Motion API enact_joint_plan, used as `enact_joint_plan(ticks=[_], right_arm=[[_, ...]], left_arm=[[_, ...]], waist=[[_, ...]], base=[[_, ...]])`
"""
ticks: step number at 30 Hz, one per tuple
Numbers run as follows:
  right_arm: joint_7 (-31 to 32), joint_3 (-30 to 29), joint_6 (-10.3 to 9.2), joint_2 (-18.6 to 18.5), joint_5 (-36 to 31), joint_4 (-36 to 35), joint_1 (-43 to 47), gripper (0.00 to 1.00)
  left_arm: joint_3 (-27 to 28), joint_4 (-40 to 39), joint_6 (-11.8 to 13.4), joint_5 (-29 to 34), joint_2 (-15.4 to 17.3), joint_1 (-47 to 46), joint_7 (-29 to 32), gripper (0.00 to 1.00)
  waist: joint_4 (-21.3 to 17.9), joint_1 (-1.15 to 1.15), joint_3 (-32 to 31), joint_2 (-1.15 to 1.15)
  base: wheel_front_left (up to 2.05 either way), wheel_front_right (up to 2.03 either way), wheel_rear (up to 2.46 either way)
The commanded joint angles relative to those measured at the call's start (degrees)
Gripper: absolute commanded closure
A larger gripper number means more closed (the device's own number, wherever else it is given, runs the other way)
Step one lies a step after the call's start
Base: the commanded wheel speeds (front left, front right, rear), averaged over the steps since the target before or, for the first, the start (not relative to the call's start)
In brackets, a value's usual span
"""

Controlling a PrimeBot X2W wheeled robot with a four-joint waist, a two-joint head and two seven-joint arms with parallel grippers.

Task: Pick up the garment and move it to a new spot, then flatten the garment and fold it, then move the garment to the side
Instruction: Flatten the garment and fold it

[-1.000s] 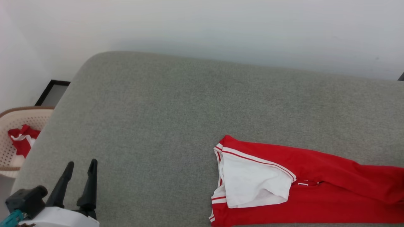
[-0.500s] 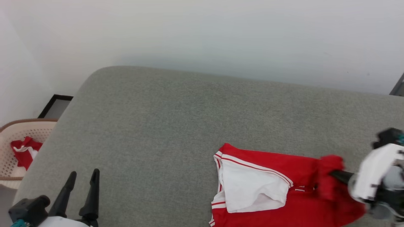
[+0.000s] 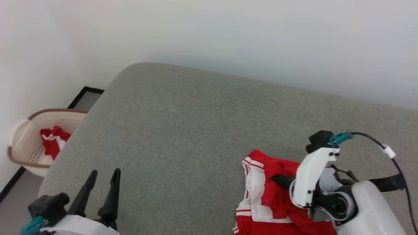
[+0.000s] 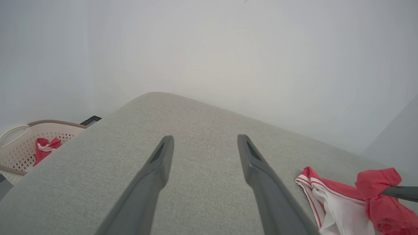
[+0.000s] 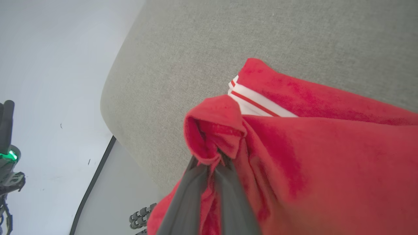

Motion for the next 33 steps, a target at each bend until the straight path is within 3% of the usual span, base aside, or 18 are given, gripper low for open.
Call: enact_joint_plan(ticks=[1, 9, 11, 12, 13, 14, 24, 33], right_arm=[[-1.5, 1.1, -0.1, 0.3, -0.1, 1.9, -1.2, 1.0], [-11.1, 6.5, -0.1, 1.0, -1.5, 15.5, -6.7, 1.0], [-12.7, 7.6, -0.1, 1.1, -1.0, 18.3, -8.0, 0.87], [-13.4, 8.1, -0.1, 1.2, -0.7, 19.3, -8.6, 0.73], [-14.0, 8.7, -0.1, 1.2, -0.2, 20.2, -9.2, 0.46], [-14.4, 9.4, -0.1, 1.2, 0.4, 21.0, -9.6, 0.0], [-17.7, 15.1, -0.1, 0.0, 5.1, 21.0, -12.8, 0.0], [-26.6, 18.1, -0.1, -7.7, 7.3, 12.8, -10.6, 0.0]], left_arm=[[-0.1, 0.4, -0.3, 0.4, -0.4, -0.7, 0.0, 0.0], [-0.4, 2.2, -1.4, 0.2, -1.4, -2.0, -0.4, 0.0], [-0.4, 2.5, -1.6, 0.3, -1.5, -2.1, -0.5, 0.0], [-0.4, 2.7, -1.5, 0.4, -1.5, -2.2, -0.5, 0.0], [-0.3, 2.8, -1.6, 0.4, -1.4, -2.2, -0.6, 0.0], [-0.1, 2.9, -1.6, 0.4, -1.4, -2.2, -0.5, 0.0], [1.4, 2.8, -1.4, 0.5, -1.1, -1.0, -0.8, 0.0], [3.2, 2.2, -0.7, 1.1, -0.3, 0.8, -1.1, 0.0]], waist=[[1.6, 0.0, 0.6, 0.0], [3.5, 0.0, 1.3, 0.0], [3.6, 0.0, 1.3, 0.0], [3.7, 0.0, 1.3, 0.0], [3.6, 0.0, 1.2, 0.0], [3.5, 0.0, 1.2, 0.0], [0.6, 0.0, 0.6, 0.0], [-4.9, 0.0, -0.2, 0.0]], base=[[0.0, 0.0, 0.0], [0.0, 0.0, 0.0], [0.0, 0.0, 0.0], [0.0, 0.0, 0.0], [0.0, 0.0, 0.0], [0.0, 0.0, 0.0], [0.0, 0.0, 0.0], [0.0, 0.0, 0.0]])
